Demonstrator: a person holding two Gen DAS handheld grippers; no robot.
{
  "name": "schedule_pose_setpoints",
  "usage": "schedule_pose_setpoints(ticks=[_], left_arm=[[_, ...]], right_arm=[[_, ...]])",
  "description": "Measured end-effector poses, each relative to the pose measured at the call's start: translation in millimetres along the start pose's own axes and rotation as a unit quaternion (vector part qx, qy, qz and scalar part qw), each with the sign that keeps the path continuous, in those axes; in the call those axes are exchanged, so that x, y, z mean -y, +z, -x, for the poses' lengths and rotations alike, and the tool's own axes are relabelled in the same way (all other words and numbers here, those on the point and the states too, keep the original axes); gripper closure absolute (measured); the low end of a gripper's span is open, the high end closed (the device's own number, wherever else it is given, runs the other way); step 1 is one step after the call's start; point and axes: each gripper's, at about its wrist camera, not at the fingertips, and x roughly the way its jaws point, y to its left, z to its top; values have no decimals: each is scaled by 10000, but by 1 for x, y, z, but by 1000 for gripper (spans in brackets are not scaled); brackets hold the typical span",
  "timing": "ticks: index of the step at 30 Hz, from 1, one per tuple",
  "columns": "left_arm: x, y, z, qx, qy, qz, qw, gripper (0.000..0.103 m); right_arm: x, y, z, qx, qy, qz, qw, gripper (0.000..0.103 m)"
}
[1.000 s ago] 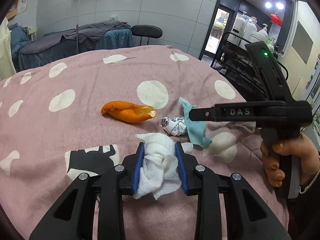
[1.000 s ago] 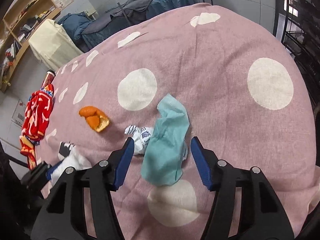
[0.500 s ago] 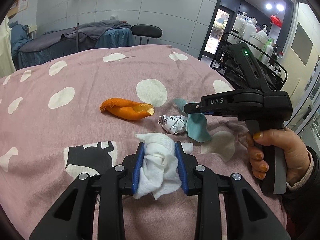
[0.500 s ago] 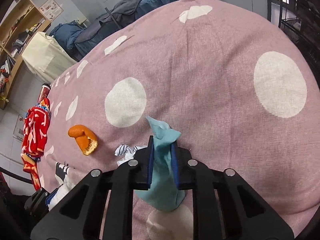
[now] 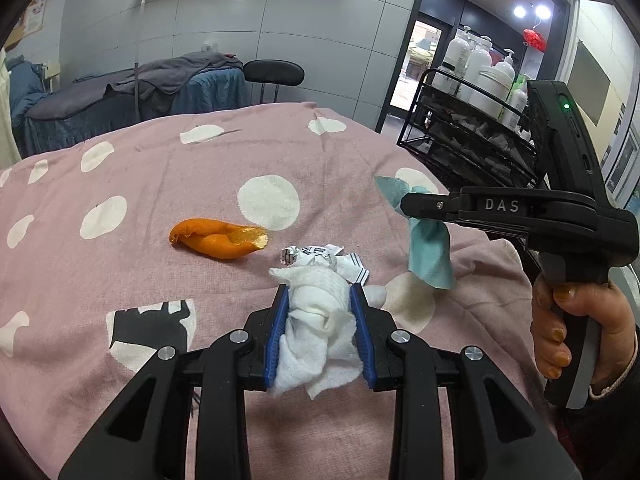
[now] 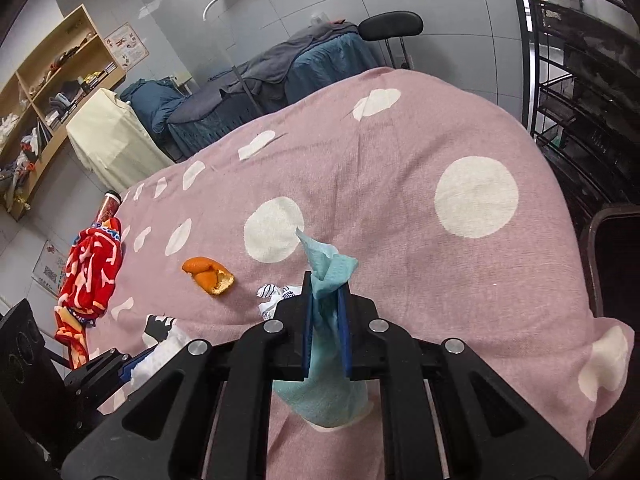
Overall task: Collect trash
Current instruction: 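Carry the teal cloth to the brown bin and open the right tool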
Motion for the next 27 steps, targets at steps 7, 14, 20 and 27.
schedule_pose_setpoints(ticks=[7,14,20,27], left_arm=[[28,7,-1,53,-247,-254,9994,72],[61,12,-10,28,-543,-502,9973,72],[92,15,-18,-16,-803,-756,9939,72],[121,21,-26,-29,-1068,-994,9893,72]], right_arm=[[23,-6,53,442,-94,-125,9989,91],[58,-21,97,749,-441,-337,9956,91],[93,-37,124,892,-800,-628,9908,91],[134,-52,155,1106,-1378,-908,9801,91]])
